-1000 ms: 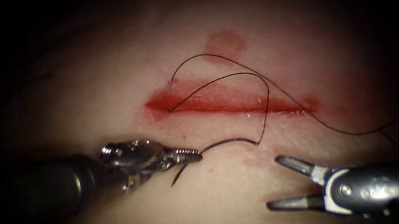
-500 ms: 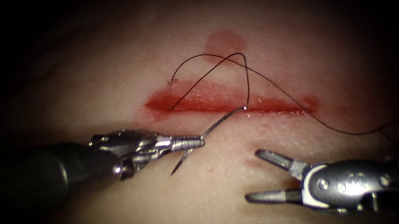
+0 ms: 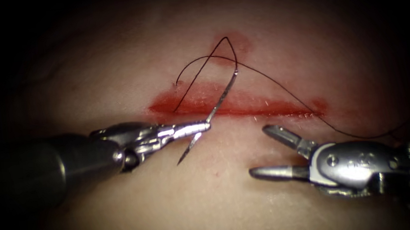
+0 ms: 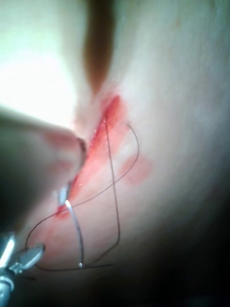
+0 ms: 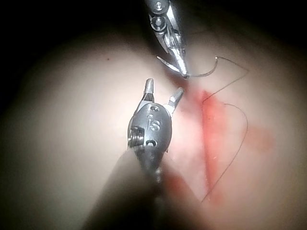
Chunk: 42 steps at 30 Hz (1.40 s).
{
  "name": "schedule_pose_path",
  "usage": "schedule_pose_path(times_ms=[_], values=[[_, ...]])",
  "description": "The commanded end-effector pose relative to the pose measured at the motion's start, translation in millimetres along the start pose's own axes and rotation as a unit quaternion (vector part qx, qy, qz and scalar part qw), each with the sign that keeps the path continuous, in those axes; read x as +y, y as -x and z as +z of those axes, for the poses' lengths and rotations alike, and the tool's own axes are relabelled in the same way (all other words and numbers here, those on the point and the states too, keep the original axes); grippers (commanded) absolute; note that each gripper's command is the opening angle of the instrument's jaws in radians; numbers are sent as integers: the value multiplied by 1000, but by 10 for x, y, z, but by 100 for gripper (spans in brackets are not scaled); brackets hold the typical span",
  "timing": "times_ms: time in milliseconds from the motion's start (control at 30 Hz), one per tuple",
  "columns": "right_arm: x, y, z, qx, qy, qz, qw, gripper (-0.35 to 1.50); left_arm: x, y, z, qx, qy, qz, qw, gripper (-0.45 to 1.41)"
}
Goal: Wound Closure
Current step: Hand the needle to the right gripper.
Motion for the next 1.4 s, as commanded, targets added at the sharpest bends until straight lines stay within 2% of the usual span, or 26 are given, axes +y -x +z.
schedule_pose_path(times_ms=[33, 300, 500, 633, 967, 1400], values=[[3, 7, 7, 7, 2, 23, 1000, 120, -5, 3, 4, 4, 0, -1, 1000, -35], [48, 19, 22, 16, 21, 107, 994, 120, 0, -1, 8, 16, 0, 20, 1000, -35], [66, 36, 34, 35, 9, 170, 985, 120, 0, -2, 8, 16, 1, 40, 999, -35], [65, 40, 39, 55, -10, 193, 980, 120, -1, -4, 8, 15, 1, 55, 998, -35], [55, 34, 55, 61, -49, 205, 976, 118, -3, 0, 10, 7, 3, 63, 998, -35], [56, 35, 68, 64, -48, 204, 976, 118, -3, 2, 11, 5, 4, 69, 998, -35]])
